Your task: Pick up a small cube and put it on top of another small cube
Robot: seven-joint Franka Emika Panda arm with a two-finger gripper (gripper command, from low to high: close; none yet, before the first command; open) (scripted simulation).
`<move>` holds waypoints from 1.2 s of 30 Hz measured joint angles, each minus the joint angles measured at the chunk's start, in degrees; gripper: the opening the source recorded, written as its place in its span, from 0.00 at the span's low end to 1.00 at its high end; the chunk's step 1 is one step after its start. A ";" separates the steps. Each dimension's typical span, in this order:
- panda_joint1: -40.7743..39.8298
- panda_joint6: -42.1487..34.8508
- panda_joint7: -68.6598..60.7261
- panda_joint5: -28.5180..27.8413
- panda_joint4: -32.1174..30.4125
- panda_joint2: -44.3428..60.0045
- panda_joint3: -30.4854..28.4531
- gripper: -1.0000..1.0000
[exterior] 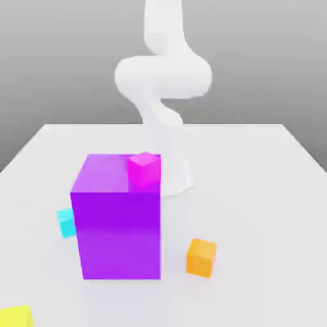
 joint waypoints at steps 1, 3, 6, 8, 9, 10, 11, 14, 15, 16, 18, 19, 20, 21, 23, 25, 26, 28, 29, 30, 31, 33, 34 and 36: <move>1.23 1.49 -2.68 -0.09 -1.53 2.11 -0.59 0.50; 3.54 4.39 -7.95 -0.20 -4.48 6.25 -1.67 0.50; 6.81 8.68 -15.74 -0.26 -8.83 12.34 -3.17 0.50; 8.95 11.50 -20.93 -0.26 -11.70 16.36 -4.13 0.50; 9.92 12.87 -23.52 -0.21 -13.11 18.33 -4.52 0.50; 10.93 14.26 -26.04 -0.18 -14.52 20.29 -4.94 0.50; 11.89 15.59 -28.61 -0.13 -15.91 22.24 -5.31 0.50; 14.46 19.71 -36.29 0.06 -20.12 28.07 -6.11 0.50; 15.19 21.07 -38.86 0.15 -21.52 30.01 -6.24 0.50; 15.91 22.42 -41.40 0.21 -22.91 31.95 -6.36 0.50; 17.03 25.15 -46.41 0.17 -25.71 35.83 -6.33 0.50; 17.55 26.52 -48.82 0.03 -27.11 37.76 -6.16 0.50; 17.92 27.97 -50.75 0.01 -28.11 39.71 -5.93 0.50; 18.71 29.55 -51.95 0.35 -28.43 41.72 -6.11 0.50; 18.28 32.85 -54.00 2.09 -28.21 45.82 -5.38 0.50; 16.91 36.24 -55.36 3.70 -27.61 49.95 -3.73 0.50; 15.96 37.94 -55.95 4.44 -27.27 52.02 -2.62 0.50; 14.17 40.98 -56.29 4.91 -26.68 55.68 -0.72 0.00; 14.17 40.98 -56.29 4.91 -26.68 55.68 -0.72 0.00; 14.16 40.96 -56.28 4.90 -26.68 55.68 -0.72 0.00; 14.16 40.92 -56.26 4.88 -26.67 55.68 -0.72 0.00; 14.15 40.82 -56.21 4.83 -26.67 55.68 -0.72 0.00; 13.79 41.51 -56.34 4.99 -26.54 56.48 -0.31 0.00; 14.24 39.87 -56.09 4.55 -26.87 54.49 -0.91 0.00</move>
